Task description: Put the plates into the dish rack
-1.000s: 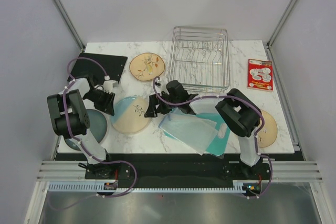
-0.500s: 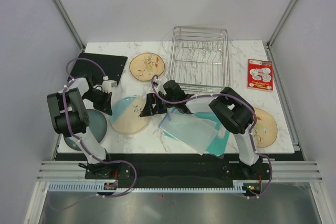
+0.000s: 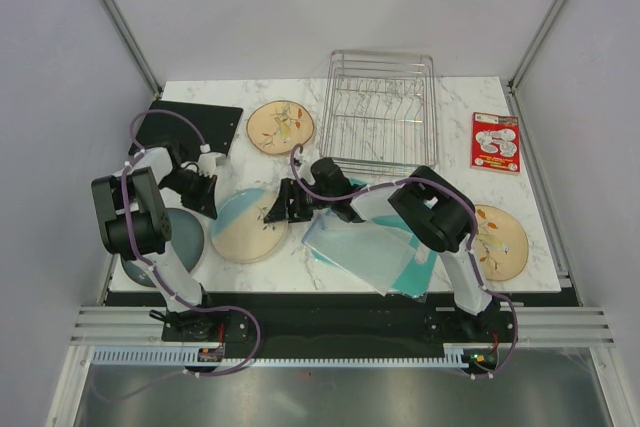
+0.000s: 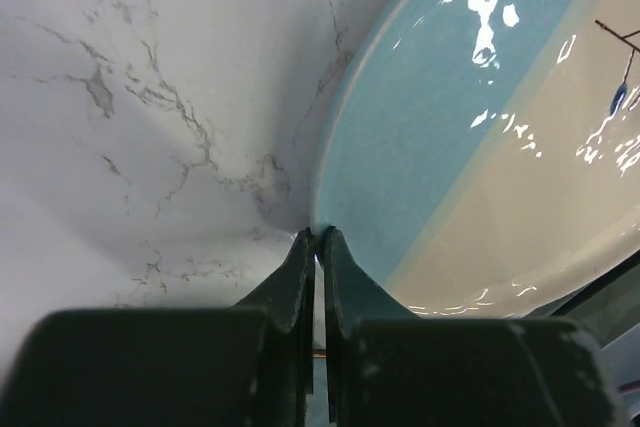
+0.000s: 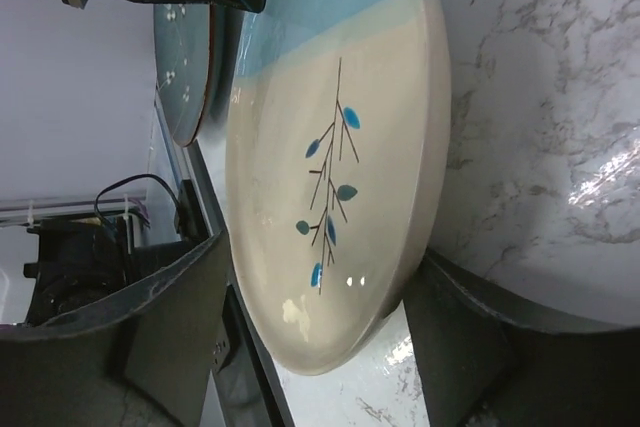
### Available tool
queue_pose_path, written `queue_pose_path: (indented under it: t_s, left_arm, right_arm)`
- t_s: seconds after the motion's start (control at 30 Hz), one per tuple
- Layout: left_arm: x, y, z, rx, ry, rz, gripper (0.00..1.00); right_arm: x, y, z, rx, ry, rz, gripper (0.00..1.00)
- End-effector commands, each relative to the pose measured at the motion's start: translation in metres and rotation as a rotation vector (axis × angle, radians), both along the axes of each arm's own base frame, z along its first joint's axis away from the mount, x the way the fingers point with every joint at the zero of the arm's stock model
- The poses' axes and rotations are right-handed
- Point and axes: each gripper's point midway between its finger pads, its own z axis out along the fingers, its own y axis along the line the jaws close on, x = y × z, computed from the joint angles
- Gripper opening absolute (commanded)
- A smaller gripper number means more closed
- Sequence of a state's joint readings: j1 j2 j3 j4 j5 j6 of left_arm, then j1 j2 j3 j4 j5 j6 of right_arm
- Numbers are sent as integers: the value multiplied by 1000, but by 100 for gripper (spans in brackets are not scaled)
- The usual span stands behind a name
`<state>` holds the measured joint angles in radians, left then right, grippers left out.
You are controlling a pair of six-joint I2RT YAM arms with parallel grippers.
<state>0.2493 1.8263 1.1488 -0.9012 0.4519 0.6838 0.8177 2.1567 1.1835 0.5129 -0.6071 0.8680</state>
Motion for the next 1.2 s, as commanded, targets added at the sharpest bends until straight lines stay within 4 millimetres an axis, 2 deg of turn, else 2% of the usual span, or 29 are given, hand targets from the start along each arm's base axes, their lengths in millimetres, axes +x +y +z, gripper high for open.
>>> queue_pose_path:
  t_s: [0.0, 0.1, 0.17, 0.23, 0.27, 0.3, 0.37, 0.4, 0.43, 0.5, 0.53, 0.57, 0.6, 0.63, 0.7, 0.73, 0.77, 0.8, 0.83, 0.87, 0.9, 0.93, 0.97, 1.0, 1.03, 1.1, 1.17]
  left_arm:
    - [-8, -31, 2, -121, 27, -4, 3]
    - [-8, -32, 3, -129, 26, 9, 3]
    - [-7, -34, 4, -133, 23, 12, 3]
    - [-6, -33, 6, -130, 8, 22, 3]
    - [-5, -33, 7, -126, 4, 28, 6]
    - [-2, -31, 11, -115, -16, 35, 15]
    - [2, -30, 18, -105, -45, 42, 31]
    - [10, -28, 32, -94, -108, 43, 42]
    - [15, -28, 42, -91, -144, 44, 47]
    - [33, -26, 74, -79, -259, 48, 56]
    - [43, -24, 104, -61, -366, 55, 60]
    - [51, -23, 123, -51, -432, 66, 62]
    - [59, -21, 147, -47, -497, 102, 87]
    - [70, -19, 186, -29, -652, 114, 99]
    - [73, -24, 220, -55, -772, 142, 100]
    - [73, -28, 232, -66, -814, 150, 100]
    - [74, -31, 254, -81, -886, 172, 100]
    - [73, -33, 254, -84, -892, 184, 100]
    - [73, -41, 256, -94, -895, 182, 100]
    - [73, -45, 255, -106, -885, 197, 100]
    - [72, -53, 250, -116, -868, 185, 100]
    - [71, -56, 245, -128, -853, 179, 100]
    - [73, -62, 239, -157, -837, 181, 100]
    - [70, -72, 229, -202, -795, 167, 100]
    - [71, -78, 227, -231, -770, 172, 100]
    - [72, -97, 227, -299, -708, 166, 100]
    - [76, -104, 229, -310, -694, 169, 100]
  right_arm:
    - [8, 29, 55, 142, -170, 51, 70]
    - [10, 31, 60, 138, -199, 65, 54]
    - [11, 31, 65, 135, -229, 79, 28]
    - [9, 30, 68, 127, -242, 89, 8]
    - [7, 28, 72, 116, -255, 101, 3]
    - [6, 26, 75, 112, -268, 115, 0]
    - [4, 16, 85, 82, -311, 150, 0]
    - [5, 10, 91, 72, -327, 155, 0]
    - [8, 3, 96, 62, -350, 155, 0]
    - [27, -23, 122, 23, -468, 138, 0]
    - [40, -29, 146, 24, -535, 128, 0]
    - [54, -50, 159, -20, -541, 101, 0]
    - [63, -60, 171, -34, -585, 98, 0]
    - [74, -68, 200, -32, -610, 76, 0]
    - [104, -97, 245, -45, -705, -31, 0]
    - [112, -109, 285, -43, -810, -83, 0]
    - [125, -123, 303, -66, -875, -137, 0]
    - [141, -139, 320, -126, -942, -243, 0]
    - [147, -154, 350, -159, -1047, -314, 0]
    - [154, -166, 364, -193, -1088, -391, 0]
    - [173, -191, 377, -283, -1117, -554, 0]
    - [180, -207, 393, -312, -1153, -658, 0]
    - [192, -229, 399, -366, -1137, -811, 0]
    - [204, -270, 404, -464, -1094, -1055, 0]
    - [211, -281, 409, -481, -1094, -1145, 0]
    - [221, -306, 419, -560, -1137, -1203, 0]
    - [236, -332, 420, -668, -1166, -1287, 0]
